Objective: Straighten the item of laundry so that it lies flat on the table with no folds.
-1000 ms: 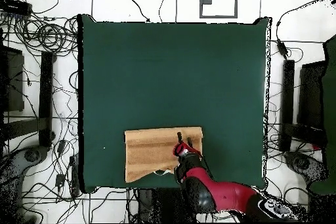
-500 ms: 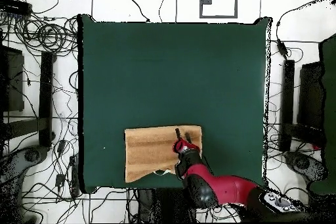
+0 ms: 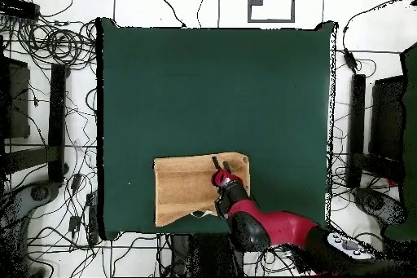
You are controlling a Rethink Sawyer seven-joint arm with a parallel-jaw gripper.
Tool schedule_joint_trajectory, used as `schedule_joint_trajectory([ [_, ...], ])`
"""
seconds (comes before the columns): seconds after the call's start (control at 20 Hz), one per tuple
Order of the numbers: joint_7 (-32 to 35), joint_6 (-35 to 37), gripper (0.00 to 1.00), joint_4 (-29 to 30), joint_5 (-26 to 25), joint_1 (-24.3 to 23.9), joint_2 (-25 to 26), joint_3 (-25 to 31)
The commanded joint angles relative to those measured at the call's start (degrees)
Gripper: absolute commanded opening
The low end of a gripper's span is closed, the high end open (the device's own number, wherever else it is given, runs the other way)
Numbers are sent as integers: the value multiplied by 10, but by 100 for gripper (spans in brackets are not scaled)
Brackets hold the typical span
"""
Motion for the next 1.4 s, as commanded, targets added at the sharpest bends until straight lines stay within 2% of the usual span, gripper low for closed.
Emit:
schedule_joint_trajectory([
  [0.05,78,113,100,-64,-19,5,37,104],
  [0.15,72,112,100,-62,-17,5,35,104],
  [0.3,31,34,100,-69,-2,57,-7,47],
  [0.4,21,10,100,-69,4,70,-15,31],
  [0.8,45,24,100,-79,-17,65,1,38],
  [1.15,46,39,100,-70,-8,66,-26,39],
  [1.4,49,52,100,-73,-21,57,-24,50],
])
